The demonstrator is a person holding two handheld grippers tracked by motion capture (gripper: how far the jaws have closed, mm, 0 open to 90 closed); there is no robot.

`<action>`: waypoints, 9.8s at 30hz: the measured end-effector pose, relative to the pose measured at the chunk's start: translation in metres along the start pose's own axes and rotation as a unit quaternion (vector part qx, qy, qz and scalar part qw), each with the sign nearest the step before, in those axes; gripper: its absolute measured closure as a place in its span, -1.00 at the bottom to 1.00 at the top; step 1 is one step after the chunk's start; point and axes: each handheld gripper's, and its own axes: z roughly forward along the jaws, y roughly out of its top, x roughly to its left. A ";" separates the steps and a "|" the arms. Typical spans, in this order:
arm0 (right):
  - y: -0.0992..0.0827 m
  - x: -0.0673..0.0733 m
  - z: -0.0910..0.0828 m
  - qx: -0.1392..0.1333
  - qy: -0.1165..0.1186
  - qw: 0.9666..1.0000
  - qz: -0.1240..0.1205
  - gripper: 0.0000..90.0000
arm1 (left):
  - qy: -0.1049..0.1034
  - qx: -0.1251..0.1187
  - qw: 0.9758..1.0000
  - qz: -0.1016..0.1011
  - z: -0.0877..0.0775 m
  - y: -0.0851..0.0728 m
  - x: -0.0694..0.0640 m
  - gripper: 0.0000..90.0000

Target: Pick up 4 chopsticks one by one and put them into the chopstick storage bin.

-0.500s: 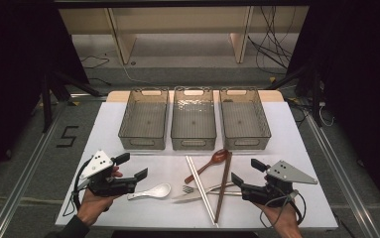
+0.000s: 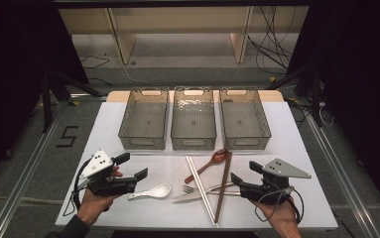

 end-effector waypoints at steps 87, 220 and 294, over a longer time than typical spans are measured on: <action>0.002 -0.049 0.112 0.352 -0.061 0.934 0.015 0.84 | -0.003 -0.002 1.000 0.003 -0.002 0.002 -0.001 -0.63; 0.023 0.004 0.054 0.155 -0.002 0.987 -0.048 -0.50 | -0.039 0.237 0.967 0.090 0.057 0.015 0.000 0.85; 0.015 0.007 0.057 0.182 -0.001 0.982 -0.039 -0.52 | 0.114 0.197 0.968 -0.103 0.094 0.064 0.119 -0.18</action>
